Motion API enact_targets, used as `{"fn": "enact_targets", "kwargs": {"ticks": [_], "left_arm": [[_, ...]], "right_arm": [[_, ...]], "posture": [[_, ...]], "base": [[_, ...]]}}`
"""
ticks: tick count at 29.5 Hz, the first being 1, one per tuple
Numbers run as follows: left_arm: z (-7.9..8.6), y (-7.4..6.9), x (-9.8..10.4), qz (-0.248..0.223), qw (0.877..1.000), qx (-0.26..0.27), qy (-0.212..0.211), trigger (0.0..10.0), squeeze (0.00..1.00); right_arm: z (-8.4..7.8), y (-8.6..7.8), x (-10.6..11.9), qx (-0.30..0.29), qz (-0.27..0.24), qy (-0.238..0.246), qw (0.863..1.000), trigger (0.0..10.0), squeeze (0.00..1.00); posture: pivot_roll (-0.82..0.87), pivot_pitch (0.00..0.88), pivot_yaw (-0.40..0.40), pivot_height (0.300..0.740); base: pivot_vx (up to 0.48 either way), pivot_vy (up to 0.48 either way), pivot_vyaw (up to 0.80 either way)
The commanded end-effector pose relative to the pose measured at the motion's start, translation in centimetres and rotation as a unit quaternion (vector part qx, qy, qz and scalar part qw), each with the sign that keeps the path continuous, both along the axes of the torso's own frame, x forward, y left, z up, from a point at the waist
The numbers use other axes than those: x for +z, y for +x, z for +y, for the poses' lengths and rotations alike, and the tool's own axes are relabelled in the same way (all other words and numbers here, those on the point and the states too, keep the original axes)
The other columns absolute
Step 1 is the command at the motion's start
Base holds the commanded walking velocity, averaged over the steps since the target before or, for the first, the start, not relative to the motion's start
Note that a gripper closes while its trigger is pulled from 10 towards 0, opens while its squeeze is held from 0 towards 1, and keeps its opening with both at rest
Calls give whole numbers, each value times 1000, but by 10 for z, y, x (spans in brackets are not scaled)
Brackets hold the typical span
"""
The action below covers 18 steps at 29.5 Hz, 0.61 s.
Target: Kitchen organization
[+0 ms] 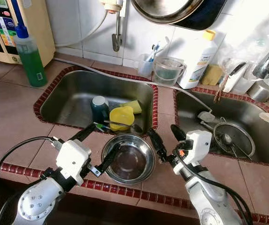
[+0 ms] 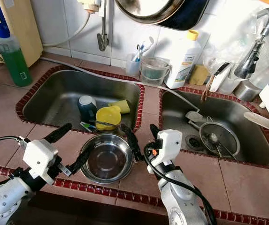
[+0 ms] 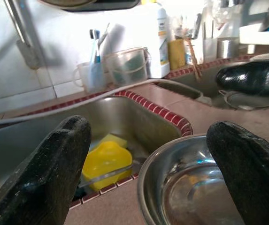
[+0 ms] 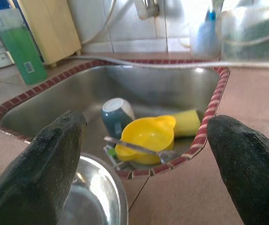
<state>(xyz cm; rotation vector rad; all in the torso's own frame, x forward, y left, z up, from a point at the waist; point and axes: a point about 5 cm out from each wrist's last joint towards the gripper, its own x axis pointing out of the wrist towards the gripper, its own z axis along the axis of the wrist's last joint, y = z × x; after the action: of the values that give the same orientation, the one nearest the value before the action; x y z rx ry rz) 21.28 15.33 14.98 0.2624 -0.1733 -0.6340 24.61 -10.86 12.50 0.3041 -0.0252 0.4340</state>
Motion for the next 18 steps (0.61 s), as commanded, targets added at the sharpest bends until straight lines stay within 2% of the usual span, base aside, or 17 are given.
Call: {"fn": "enact_targets", "kwargs": {"ticks": [1, 7, 18], "left_arm": [[-2, -2, 2, 1, 1000, -16, 5, 10000, 0], [-6, -10, 7, 9, 999, -44, -1, 10000, 0], [-14, -17, 20, 7, 998, -64, -25, 10000, 0]], "right_arm": [[-5, -2, 5, -4, 1, 7, 1000, 10000, 0], [-2, -6, -1, 16, 34, 25, 999, 10000, 0], [2, -3, -10, 45, 95, 53, 993, 10000, 0]], "posture": [[-90, 102, -113, 740], [-78, 106, -113, 740], [-52, 112, -136, 740]], "base": [[0, 0, 0], [0, 0, 0], [0, 0, 0]]}}
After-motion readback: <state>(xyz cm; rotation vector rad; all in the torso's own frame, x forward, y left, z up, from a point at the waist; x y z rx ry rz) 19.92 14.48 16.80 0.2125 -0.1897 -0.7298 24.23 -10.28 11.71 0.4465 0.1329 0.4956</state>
